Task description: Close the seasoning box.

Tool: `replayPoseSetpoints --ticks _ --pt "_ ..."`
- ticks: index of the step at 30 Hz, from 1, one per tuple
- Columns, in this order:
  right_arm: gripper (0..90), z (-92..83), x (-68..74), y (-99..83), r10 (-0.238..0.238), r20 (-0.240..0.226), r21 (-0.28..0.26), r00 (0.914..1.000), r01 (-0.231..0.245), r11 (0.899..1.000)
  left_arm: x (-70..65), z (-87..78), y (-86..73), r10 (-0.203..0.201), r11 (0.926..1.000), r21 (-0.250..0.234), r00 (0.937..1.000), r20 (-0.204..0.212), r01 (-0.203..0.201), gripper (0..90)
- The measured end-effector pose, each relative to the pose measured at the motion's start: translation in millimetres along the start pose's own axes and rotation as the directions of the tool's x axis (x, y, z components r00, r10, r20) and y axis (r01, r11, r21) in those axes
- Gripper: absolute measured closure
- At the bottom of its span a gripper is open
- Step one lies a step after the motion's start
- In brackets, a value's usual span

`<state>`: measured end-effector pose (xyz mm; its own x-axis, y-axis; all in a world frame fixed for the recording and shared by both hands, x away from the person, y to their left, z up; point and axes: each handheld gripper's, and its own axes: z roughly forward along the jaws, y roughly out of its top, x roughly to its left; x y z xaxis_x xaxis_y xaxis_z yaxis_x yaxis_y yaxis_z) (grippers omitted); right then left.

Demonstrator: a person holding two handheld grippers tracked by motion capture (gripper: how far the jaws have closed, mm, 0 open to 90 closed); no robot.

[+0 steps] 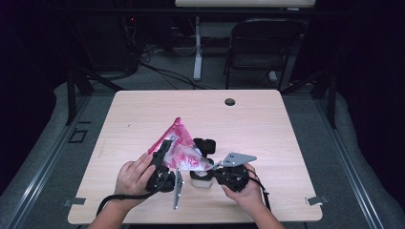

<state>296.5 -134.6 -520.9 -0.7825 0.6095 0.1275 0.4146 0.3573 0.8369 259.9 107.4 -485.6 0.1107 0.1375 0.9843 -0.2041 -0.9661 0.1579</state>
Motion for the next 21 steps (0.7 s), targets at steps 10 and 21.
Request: replayPoseSetpoints --ticks 10,21 --pt "90.0 0.1 -0.2 -0.2 0.003 -0.002 -0.003 1.0000 -0.003 1.000 0.8 -0.2 -0.1 -0.007 1.0000 0.002 0.9999 0.008 0.007 65.5" --pt "90.0 -1.5 -1.5 0.2 0.007 0.007 -0.010 0.9999 -0.007 1.000 -2.1 2.0 -6.5 -0.045 0.9988 0.019 0.9980 0.044 0.044 65.7"
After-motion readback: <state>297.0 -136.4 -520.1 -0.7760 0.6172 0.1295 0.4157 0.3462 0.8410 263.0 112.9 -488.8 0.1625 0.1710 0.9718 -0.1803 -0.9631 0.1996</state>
